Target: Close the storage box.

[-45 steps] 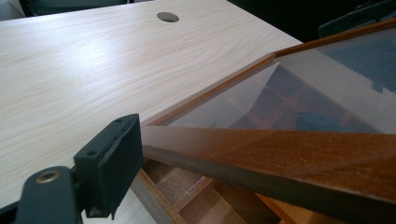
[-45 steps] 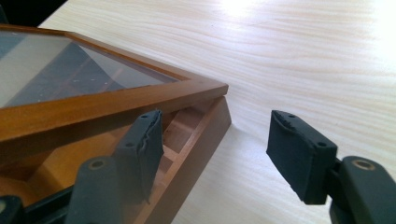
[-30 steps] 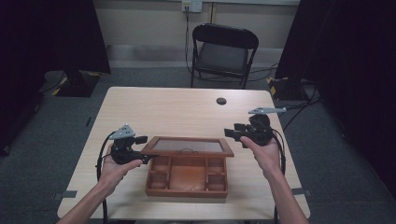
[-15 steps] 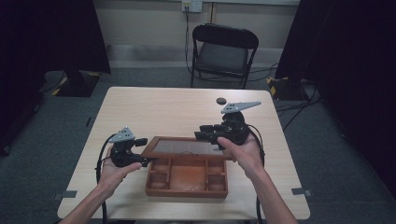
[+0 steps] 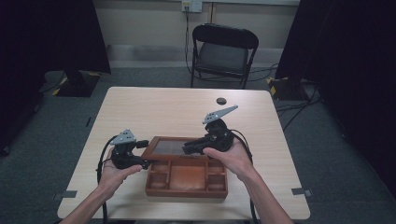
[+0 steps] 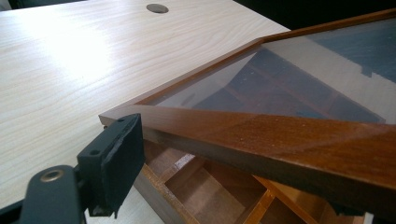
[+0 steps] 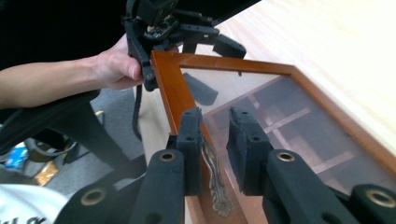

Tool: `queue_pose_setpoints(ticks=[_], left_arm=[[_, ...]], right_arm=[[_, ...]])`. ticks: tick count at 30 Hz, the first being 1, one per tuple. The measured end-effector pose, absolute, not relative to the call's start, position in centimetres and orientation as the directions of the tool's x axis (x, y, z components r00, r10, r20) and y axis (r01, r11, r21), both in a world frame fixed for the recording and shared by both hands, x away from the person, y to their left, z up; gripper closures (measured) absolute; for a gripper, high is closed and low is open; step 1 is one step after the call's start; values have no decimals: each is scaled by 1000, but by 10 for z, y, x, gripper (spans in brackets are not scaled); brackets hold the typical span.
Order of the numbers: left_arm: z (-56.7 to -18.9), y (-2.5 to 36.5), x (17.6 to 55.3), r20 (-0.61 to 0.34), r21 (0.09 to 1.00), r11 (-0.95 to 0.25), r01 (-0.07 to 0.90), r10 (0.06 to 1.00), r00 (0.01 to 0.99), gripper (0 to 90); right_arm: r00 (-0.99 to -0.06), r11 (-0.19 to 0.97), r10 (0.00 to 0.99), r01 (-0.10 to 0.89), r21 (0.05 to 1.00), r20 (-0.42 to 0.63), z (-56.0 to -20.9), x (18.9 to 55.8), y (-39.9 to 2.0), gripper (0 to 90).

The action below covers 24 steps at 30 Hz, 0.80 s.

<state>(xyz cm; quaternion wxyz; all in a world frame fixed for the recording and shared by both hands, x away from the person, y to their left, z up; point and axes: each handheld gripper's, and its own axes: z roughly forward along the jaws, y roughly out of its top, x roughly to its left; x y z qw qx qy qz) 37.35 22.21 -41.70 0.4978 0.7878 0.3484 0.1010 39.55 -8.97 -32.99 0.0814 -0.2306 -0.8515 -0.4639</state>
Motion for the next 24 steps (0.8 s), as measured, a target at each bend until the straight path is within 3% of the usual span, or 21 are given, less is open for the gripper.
queue_pose_setpoints(ticks=[17,24], left_arm=[[-420,221,374,-158,849,-296,438,649,745,180],[-424,224,377,-195,833,-302,464,625,756,155]], right_arm=[[-883,529,283,469,707,374,-338,395,-86,819],[-889,538,288,457,708,355,-338,393,-84,823]])
